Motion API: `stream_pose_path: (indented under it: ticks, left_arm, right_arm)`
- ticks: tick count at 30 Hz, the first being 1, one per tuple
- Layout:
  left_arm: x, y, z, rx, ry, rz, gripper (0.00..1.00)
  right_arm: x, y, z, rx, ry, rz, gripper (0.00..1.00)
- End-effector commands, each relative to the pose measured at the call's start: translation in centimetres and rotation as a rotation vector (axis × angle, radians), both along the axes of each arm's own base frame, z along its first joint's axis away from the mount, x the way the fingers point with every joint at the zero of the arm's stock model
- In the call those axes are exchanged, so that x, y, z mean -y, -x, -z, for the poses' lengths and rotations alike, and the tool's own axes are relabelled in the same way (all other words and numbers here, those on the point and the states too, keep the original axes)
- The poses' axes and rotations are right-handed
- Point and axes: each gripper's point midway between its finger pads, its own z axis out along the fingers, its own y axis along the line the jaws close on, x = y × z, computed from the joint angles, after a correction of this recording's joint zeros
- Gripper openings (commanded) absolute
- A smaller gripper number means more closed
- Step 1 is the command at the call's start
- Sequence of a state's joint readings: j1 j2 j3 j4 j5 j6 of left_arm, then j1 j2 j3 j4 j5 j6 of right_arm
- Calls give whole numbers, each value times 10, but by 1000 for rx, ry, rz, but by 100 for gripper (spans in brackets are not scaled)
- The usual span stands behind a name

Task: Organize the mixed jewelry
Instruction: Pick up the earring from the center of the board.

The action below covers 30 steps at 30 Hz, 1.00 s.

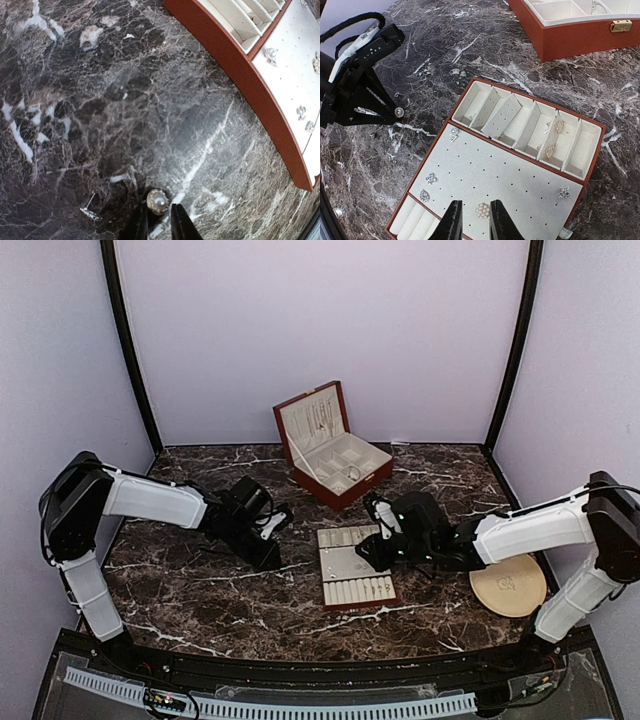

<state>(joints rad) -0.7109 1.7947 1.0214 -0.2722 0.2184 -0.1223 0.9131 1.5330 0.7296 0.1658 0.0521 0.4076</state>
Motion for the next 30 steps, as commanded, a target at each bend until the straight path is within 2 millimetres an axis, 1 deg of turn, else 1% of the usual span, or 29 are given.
stream_pose_path:
  ticks: [1,4,8,11,14,17,21,24,27,30]
  left_arm:
    - [5,-2,-5,0,13,-4,18]
    - [5,-3,-6,6,13,-13,17]
    - [7,-3,-14,18,38,-11,11]
    - [12,-2,-21,19,73,-7,9]
    - [17,0,-25,6,104,-4,5]
    - [20,2,-30,-3,130,-1,3]
    - [25,5,-41,-7,176,9,1]
    - [30,10,-51,-9,217,36,0]
    - [38,17,-67,-1,291,91,0]
    - [49,31,-86,-23,390,169,0]
  right_arm:
    - [-1,-2,-11,14,-55,18,21]
    - [0,-2,-11,13,-58,22,21]
    - [3,-1,-16,16,-67,29,20]
    - [4,-1,-21,21,-80,37,20]
    - [6,-1,-22,22,-84,45,20]
    - [4,1,-24,16,-91,45,20]
    - [-4,7,-30,28,-100,16,19]
    - [-15,16,-35,25,-136,-31,19]
    - [-27,24,-42,8,-196,-89,20]
    - [-38,38,-50,-29,-249,-177,20]
